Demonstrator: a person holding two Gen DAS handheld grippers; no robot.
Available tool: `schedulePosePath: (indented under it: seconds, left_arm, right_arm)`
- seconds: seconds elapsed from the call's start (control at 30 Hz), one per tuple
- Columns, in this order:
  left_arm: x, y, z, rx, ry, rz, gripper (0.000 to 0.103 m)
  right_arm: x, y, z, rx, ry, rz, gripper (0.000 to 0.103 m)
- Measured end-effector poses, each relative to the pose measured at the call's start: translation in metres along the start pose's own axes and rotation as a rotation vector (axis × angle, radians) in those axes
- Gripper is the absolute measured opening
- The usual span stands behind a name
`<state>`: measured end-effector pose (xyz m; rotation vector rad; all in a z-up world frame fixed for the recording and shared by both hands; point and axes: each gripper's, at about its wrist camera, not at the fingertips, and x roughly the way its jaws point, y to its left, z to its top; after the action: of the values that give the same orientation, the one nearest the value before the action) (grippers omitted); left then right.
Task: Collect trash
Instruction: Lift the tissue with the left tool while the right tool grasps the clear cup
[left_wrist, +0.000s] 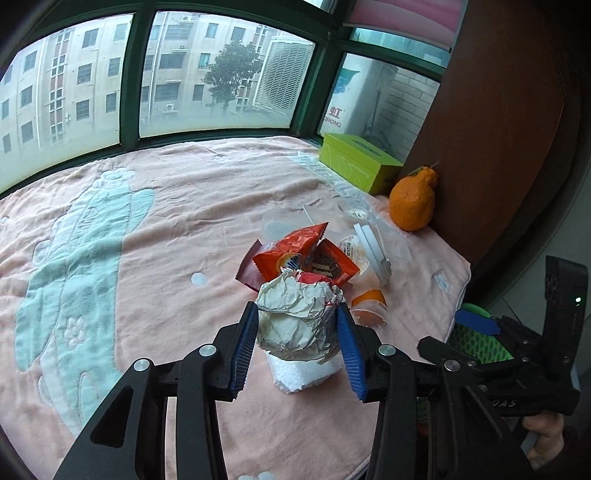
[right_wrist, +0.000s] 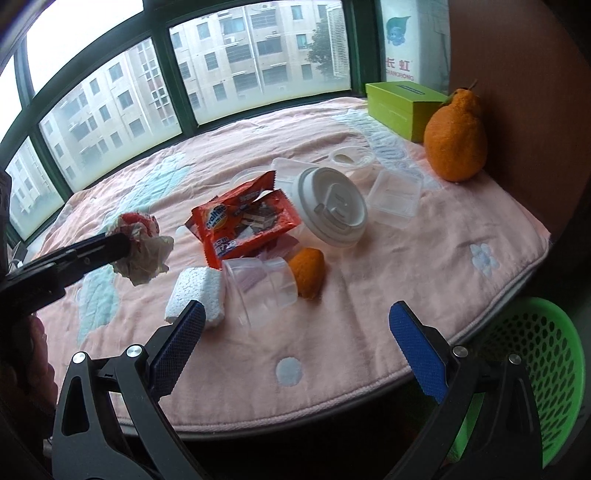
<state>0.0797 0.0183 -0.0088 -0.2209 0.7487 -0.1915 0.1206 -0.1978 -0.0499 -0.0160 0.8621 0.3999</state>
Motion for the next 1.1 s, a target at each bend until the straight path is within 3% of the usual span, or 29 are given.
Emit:
schedulePosePath:
  seconds: [0.3,0.37,0.53,0.63,0.77,0.93,1.1]
  left_arm:
    - [-0.015,0.022,-0.004,-0.040,-0.015,0.031,0.042]
    - [-0.016,0.025,-0.004,-0.047,-0.014,0.036,0.042]
    - [-0.016,0.030,-0.008,-0.055,-0.009,0.043,0.042]
    - [-0.015,0.033,-0.010,-0.066,-0.004,0.040,0.042]
    - [-0.012,0.033,-0.012,-0.069,0.005,0.040,0.042]
    - [-0.010,0.032,-0.012,-0.068,0.010,0.038,0.042]
    - [-0.010,0.027,-0.012,-0.062,0.012,0.034,0.042]
  right_arm:
    - [0.043,0.013,0.010,-0.022,0.045,0.088,0.086]
    - [0.048,0.012,0.014,-0.023,0.040,0.072,0.086]
    - [0.058,0.005,0.019,0.004,0.059,0.146,0.078]
    - [0.063,0.005,0.019,-0.015,0.064,0.148,0.075]
    - [0.062,0.005,0.020,-0.031,0.059,0.141,0.067]
    - [0.057,-0.003,0.018,0.012,0.064,0.164,0.047]
    - [0.046,-0.006,0.015,0.024,0.038,0.155,0.046]
